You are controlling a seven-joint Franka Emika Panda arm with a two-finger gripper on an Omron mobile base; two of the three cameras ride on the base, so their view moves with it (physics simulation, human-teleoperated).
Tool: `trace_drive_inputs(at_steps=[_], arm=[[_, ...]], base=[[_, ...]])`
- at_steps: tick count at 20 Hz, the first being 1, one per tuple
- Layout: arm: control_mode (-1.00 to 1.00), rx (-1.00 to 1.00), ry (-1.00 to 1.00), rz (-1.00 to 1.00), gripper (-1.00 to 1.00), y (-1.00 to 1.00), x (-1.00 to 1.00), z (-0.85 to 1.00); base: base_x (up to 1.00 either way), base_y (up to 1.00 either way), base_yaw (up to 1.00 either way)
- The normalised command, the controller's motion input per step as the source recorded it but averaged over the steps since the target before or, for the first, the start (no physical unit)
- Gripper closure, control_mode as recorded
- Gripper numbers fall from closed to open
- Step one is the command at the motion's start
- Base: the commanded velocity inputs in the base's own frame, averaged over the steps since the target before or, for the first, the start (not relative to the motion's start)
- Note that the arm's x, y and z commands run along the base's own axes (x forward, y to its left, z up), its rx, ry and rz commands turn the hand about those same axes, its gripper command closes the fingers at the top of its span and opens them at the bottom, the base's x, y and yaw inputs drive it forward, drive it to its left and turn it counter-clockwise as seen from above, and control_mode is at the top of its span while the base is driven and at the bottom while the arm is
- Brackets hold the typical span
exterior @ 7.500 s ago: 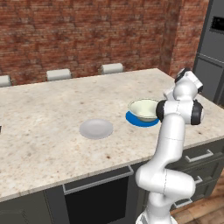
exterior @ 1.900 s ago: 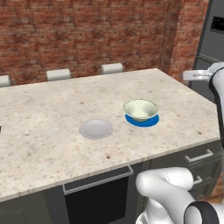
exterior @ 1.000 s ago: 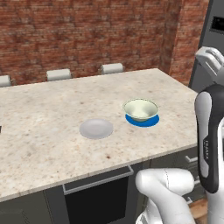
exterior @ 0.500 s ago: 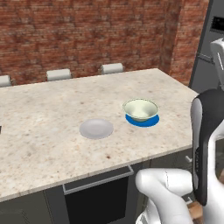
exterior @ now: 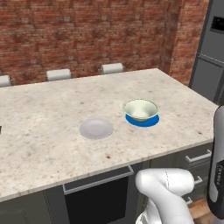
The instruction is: Move the bowls from the cabinet to the plates on the dining table.
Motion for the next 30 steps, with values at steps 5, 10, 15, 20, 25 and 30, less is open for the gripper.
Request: trace_drive_inputs(at_steps=[5,10,15,20,25,30], arm=[[1.00,0.15,-0.05,0.00,-1.00,-0.02,-0.05,0.00],[1.00,0.00,0.00,0.00,-1.00,0.00,0.00,0.00],[1.00,0.00,0.00,0.00,-1.00,0.00,0.00,0.00],[1.00,0.00,0.00,0.00,-1.00,0.00,0.00,0.00],[1.00,0.00,0.00,0.00,-1.00,0.00,0.00,0.00],[1.00,0.00,0.00,0.00,-1.00,0.00,0.00,0.00]], base=[[-0.05,-0.01,0.01],[-0.17,0.43,0.01],[-0.25,0.89,0.17],[-0.05,0.10,0.48],[0.00,0.00,0.50],[0.00,0.00,0.50]])
